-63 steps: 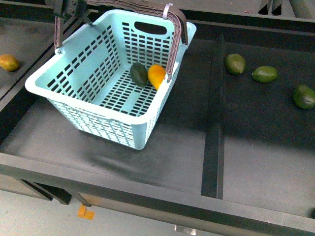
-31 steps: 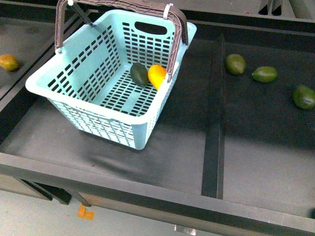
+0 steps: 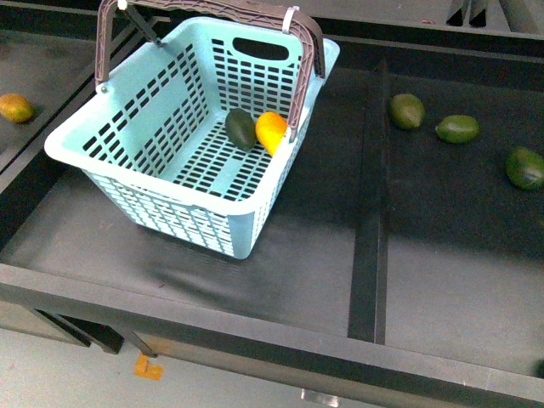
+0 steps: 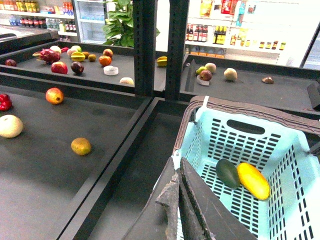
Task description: Pick mango and avocado into basket
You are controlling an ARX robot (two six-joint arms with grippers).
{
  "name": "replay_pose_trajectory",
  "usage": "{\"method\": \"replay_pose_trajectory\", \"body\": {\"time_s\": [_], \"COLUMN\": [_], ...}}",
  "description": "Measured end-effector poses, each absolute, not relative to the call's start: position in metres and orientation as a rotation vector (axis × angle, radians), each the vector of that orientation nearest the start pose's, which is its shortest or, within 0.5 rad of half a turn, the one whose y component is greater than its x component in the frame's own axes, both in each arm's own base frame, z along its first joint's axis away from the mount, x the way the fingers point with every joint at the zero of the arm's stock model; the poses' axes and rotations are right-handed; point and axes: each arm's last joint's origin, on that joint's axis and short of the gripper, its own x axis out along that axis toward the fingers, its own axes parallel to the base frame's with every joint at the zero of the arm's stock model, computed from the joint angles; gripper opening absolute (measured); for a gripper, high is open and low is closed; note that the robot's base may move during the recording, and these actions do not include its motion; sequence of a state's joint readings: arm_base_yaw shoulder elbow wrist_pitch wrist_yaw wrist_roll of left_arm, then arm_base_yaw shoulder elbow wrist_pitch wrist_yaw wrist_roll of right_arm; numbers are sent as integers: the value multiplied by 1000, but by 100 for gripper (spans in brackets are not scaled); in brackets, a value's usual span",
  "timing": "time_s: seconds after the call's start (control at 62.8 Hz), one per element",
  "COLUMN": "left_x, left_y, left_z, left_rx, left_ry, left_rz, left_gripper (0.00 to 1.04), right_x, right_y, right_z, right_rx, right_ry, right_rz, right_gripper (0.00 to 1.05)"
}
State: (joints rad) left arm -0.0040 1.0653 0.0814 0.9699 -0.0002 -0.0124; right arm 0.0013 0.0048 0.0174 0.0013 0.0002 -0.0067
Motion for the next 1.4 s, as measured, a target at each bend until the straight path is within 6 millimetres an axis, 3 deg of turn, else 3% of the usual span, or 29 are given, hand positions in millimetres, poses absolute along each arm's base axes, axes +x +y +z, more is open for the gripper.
{"method": "replay_pose_trajectory", "body": {"time_s": [0.462,1.402], "left_x": [138,98], "left_y": [0,0], "left_z": [167,168], "left_rx": [-11,-11], "left_ry": [2,-7], "left_rz": [-3,-3], "left_gripper": [2,2], "right_x": [97,97], "right_y": [0,0], "right_z": [169,169], "right_rx": [-7,-7], "right_ry": [-14,-14], "right_rz": [1,1], "right_gripper": [96,96]}}
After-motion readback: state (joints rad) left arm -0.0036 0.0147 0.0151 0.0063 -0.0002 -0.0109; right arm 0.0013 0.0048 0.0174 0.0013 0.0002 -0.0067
